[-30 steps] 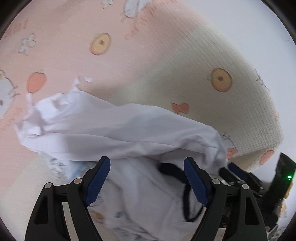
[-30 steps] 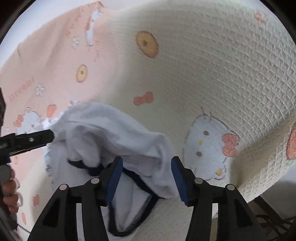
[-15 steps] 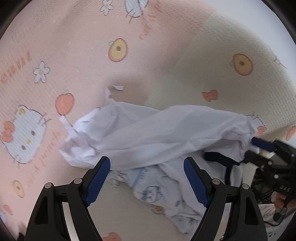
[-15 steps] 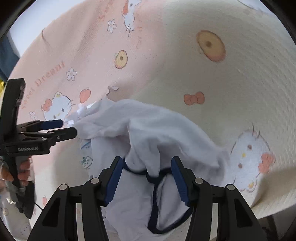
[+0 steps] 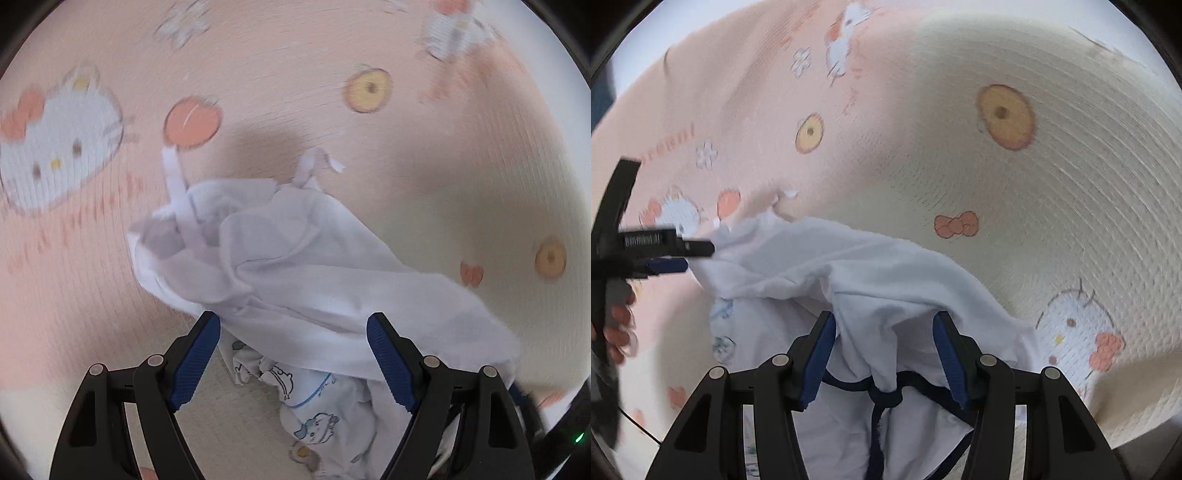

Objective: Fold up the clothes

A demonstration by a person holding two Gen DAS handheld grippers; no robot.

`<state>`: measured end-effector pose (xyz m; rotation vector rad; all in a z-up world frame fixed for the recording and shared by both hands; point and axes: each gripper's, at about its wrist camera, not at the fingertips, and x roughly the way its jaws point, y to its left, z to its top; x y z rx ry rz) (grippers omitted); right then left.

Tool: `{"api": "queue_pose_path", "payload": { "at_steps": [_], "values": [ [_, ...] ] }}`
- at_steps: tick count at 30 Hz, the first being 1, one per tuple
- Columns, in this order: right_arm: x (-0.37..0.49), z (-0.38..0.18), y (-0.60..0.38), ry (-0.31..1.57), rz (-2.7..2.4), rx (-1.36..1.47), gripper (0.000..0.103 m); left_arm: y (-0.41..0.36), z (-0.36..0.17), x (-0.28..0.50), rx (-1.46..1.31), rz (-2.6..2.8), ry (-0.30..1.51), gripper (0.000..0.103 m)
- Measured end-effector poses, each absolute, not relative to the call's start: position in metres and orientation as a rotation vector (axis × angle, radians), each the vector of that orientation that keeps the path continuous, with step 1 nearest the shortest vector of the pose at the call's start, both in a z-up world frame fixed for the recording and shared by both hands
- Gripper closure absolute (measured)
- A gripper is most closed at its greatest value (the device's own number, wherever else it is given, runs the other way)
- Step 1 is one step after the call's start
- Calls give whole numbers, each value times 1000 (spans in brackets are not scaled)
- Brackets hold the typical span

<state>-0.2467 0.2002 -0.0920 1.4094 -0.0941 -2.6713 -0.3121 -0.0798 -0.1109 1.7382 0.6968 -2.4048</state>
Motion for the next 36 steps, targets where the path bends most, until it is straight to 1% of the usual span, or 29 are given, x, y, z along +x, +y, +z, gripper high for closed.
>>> {"api": "queue_pose_path", "payload": {
  "at_steps": [1, 6, 9, 12, 13, 14, 15, 17, 18, 19, 20, 22, 23, 26, 31, 34, 36],
  "values": [
    [-248, -93, 199, -73, -2659, 1406, 49, -86, -113, -313, 1723, -2388, 758, 22],
    [-262, -108, 192, -9, -2610, 1458, 49, -103, -128, -321, 1709, -2283, 890, 22],
    [-268, -115, 195, 8, -2604, 1489, 49, -106, -139, -328, 1722, -2240, 912, 22],
    [-276, -121, 201, -5, -2596, 1517, 49, -108, -148, -335, 1727, -2183, 885, 22],
    [-278, -123, 201, -1, -2594, 1523, 49, -110, -152, -336, 1723, -2162, 895, 22],
    [-279, -126, 202, 5, -2593, 1529, 49, -111, -153, -335, 1714, -2157, 907, 25],
    [-280, -127, 203, 15, -2594, 1531, 49, -113, -155, -335, 1704, -2153, 918, 29],
    [-283, -129, 204, 33, -2595, 1523, 49, -116, -157, -334, 1685, -2146, 941, 46],
    [-284, -130, 203, 43, -2598, 1517, 49, -113, -155, -336, 1690, -2163, 916, 51],
    [-284, -131, 203, 53, -2601, 1511, 49, -111, -152, -337, 1696, -2182, 886, 68],
    [-285, -131, 204, 64, -2606, 1504, 50, -108, -150, -339, 1702, -2201, 857, 81],
    [-287, -132, 204, 95, -2620, 1490, 73, -103, -145, -342, 1714, -2237, 797, 86],
    [-289, -131, 205, 119, -2635, 1493, 94, -103, -141, -344, 1706, -2250, 808, 89],
    [-292, -126, 211, 113, -2643, 1483, 96, -104, -129, -350, 1678, -2284, 854, 90],
    [-297, -112, 232, 89, -2756, 1456, 96, -105, -108, -361, 1628, -2340, 930, 90],
    [-302, -110, 248, 35, -2790, 1464, 96, -98, -93, -378, 1616, -2411, 905, 90],
    [-305, -112, 259, -45, -2794, 1483, 96, -93, -83, -387, 1612, -2458, 886, 91]
  ]
}}
